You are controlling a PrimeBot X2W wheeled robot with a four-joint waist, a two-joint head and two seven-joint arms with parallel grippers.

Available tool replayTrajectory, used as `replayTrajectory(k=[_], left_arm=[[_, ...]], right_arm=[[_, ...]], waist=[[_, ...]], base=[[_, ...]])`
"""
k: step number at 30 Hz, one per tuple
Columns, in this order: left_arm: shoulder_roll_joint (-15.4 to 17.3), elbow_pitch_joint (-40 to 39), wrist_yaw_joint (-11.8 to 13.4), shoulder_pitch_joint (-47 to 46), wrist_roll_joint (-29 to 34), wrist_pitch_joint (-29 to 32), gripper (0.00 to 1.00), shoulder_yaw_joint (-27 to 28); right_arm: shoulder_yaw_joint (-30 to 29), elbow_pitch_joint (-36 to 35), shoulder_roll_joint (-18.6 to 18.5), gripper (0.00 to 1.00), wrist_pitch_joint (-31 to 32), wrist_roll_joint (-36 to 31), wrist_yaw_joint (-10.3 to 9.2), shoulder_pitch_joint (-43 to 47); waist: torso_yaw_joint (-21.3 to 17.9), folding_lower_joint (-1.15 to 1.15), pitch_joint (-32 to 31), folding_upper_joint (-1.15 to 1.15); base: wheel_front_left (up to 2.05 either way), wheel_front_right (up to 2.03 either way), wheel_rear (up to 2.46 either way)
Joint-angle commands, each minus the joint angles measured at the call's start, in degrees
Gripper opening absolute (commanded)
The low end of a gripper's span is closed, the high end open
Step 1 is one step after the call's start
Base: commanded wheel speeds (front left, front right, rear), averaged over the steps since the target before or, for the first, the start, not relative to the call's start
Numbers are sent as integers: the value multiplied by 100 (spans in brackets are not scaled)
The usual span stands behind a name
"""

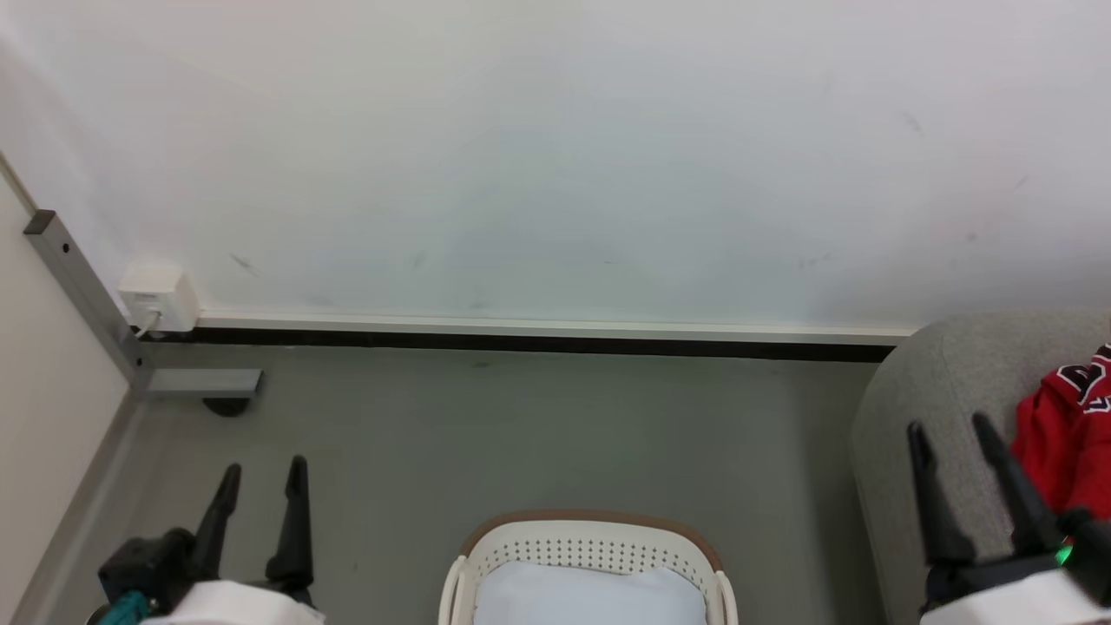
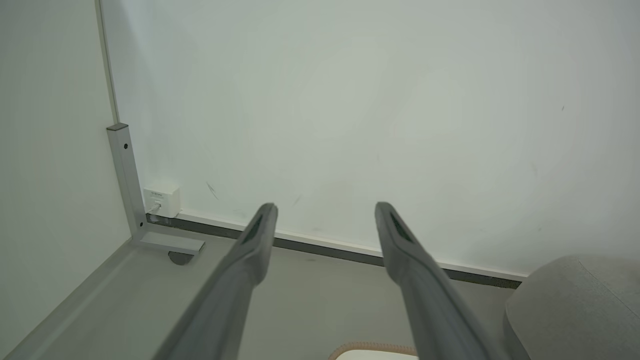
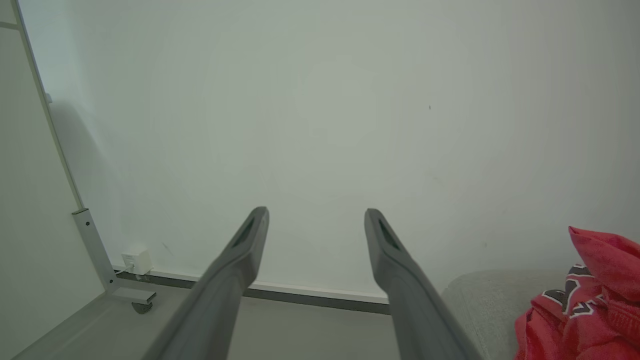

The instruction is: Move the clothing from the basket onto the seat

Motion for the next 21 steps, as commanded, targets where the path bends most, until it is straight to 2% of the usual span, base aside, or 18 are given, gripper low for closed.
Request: replayTrajectory(k=[1,9,21], left_arm=[[-49,-40,-56,120,187,-1,100,57],[-489,-28,-419,578,774,-1,100,313],[-779,67,-713,432,1237,-1,100,543]], right_arm=[[-29,-132,95,100,-15,-128,-13,239],[-134,-305,725,100,-18,-659,-13,935],[-143,-218,927,100,-19,-1022,-13,1003]], waist=[[48,1,-33,0],[10,1,-84,0],[-157,1,-67,0]], base=[[0,0,0],[0,0,0],[0,0,0]])
